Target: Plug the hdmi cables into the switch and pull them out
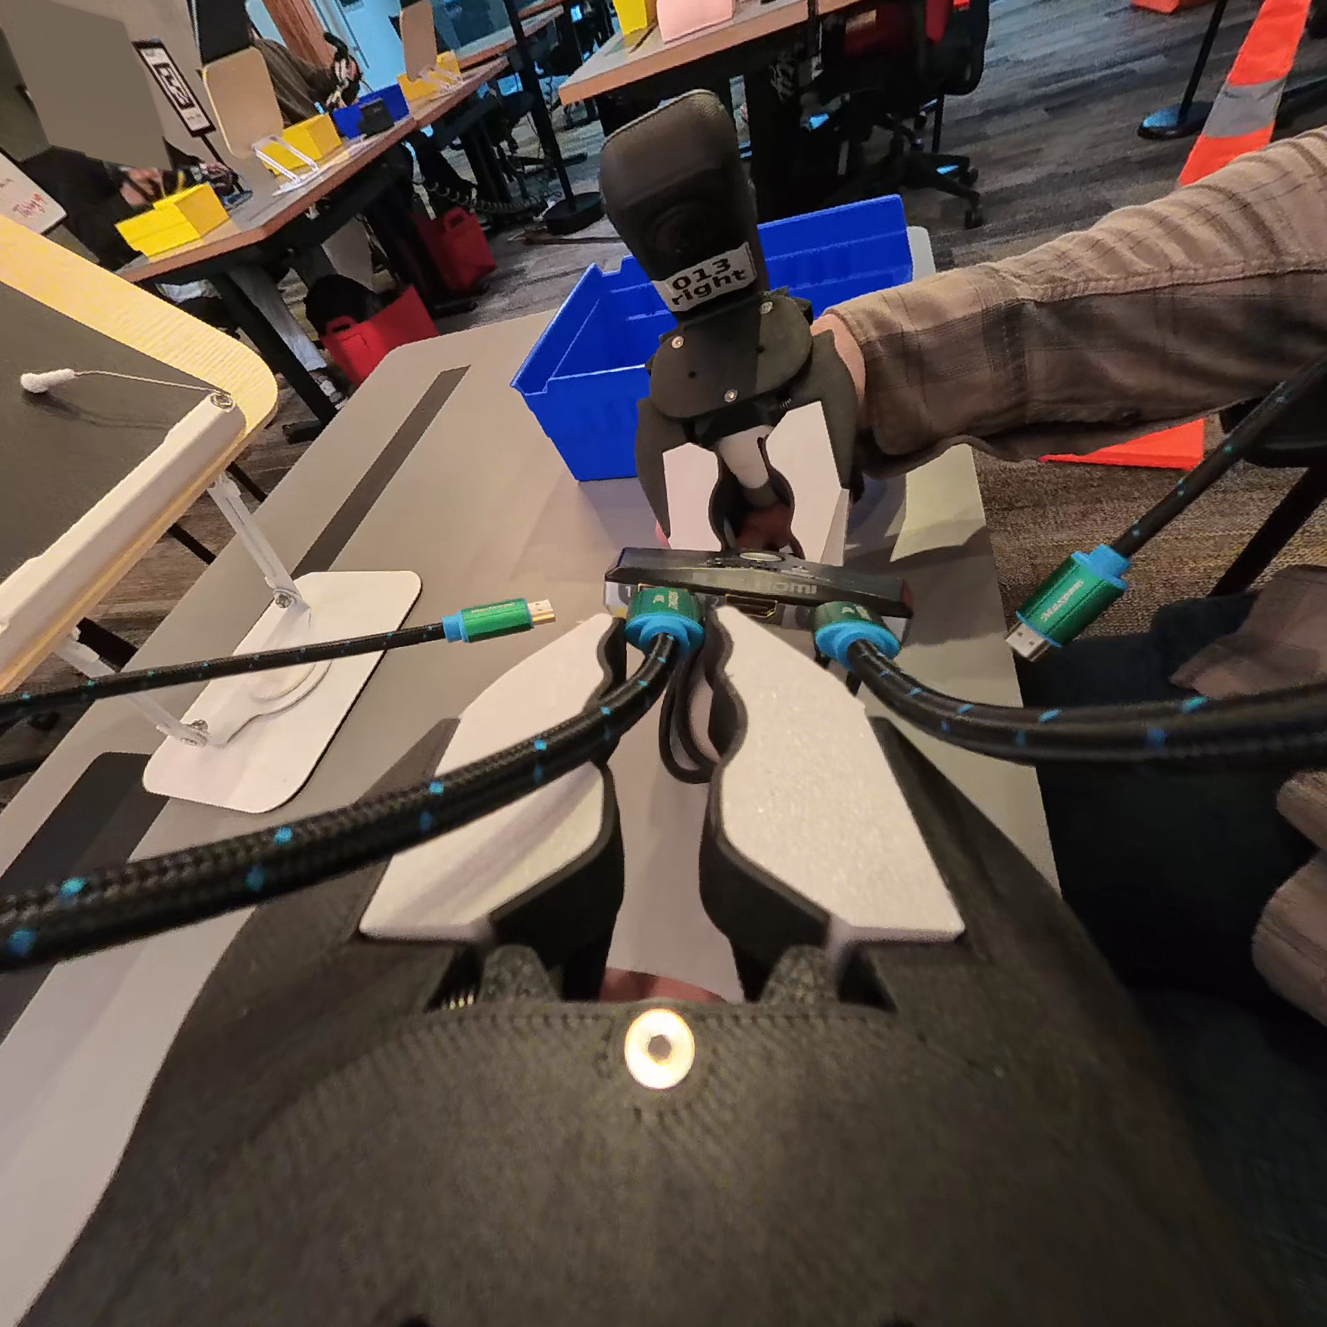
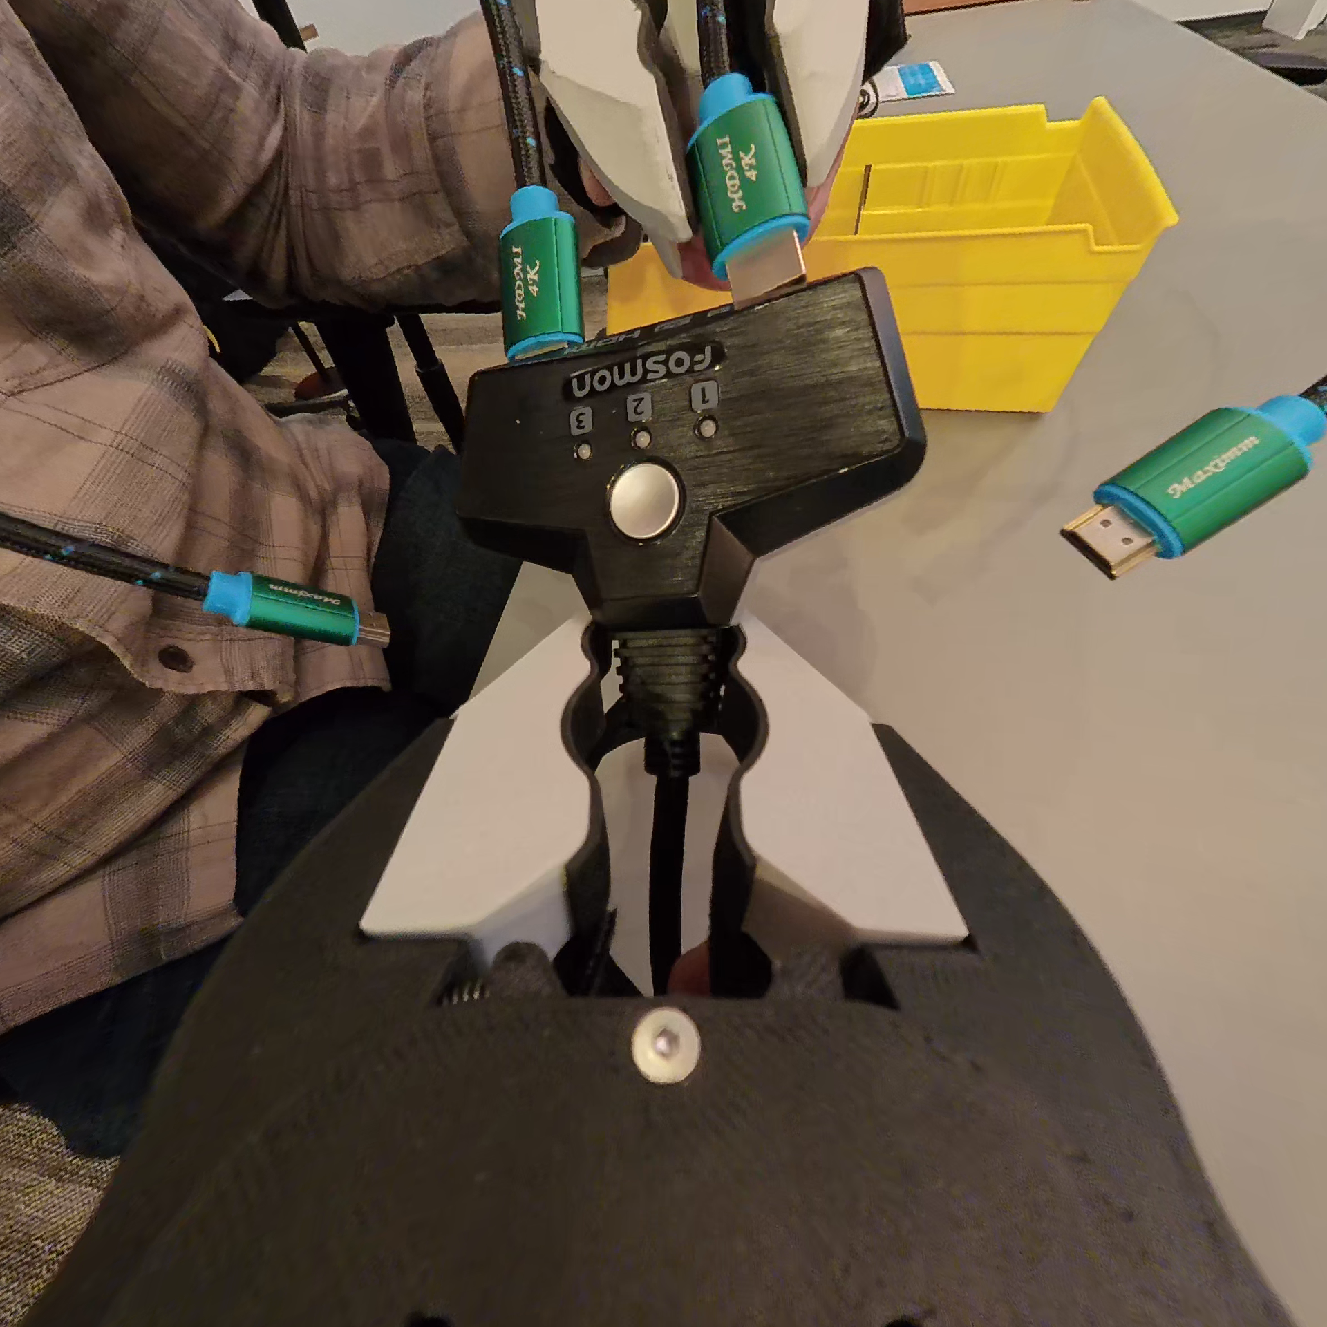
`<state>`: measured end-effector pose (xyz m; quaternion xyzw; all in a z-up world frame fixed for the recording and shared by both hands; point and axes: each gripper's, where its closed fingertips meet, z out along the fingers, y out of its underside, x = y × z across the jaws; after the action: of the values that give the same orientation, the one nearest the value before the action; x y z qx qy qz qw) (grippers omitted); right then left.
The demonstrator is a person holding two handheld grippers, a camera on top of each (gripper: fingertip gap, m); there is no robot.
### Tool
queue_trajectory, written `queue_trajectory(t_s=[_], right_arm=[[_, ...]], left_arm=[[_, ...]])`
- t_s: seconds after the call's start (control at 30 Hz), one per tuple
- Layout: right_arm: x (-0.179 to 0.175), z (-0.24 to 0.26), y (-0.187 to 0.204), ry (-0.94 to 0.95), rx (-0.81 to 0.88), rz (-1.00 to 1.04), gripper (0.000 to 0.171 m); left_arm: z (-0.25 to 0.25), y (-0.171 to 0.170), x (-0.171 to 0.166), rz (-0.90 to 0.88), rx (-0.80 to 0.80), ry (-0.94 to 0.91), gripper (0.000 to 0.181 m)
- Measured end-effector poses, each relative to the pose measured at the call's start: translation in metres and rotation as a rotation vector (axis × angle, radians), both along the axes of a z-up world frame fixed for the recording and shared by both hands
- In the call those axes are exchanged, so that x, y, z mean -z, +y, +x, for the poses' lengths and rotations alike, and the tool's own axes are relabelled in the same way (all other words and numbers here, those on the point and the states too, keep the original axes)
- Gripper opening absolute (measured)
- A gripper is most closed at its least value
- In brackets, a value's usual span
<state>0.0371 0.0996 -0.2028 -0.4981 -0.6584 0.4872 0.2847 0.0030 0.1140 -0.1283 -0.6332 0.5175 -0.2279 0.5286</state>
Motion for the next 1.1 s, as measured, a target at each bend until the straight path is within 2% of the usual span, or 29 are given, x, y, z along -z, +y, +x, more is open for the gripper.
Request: queue_trajectory(t_s=[1.1], right_arm=[[0.007, 0.004, -0.013, -0.047, -0.067, -0.029, 0.025]], left_arm=[[-0.002, -0.009, 0.009, 0.019, 0.039, 0.102, 0.020]])
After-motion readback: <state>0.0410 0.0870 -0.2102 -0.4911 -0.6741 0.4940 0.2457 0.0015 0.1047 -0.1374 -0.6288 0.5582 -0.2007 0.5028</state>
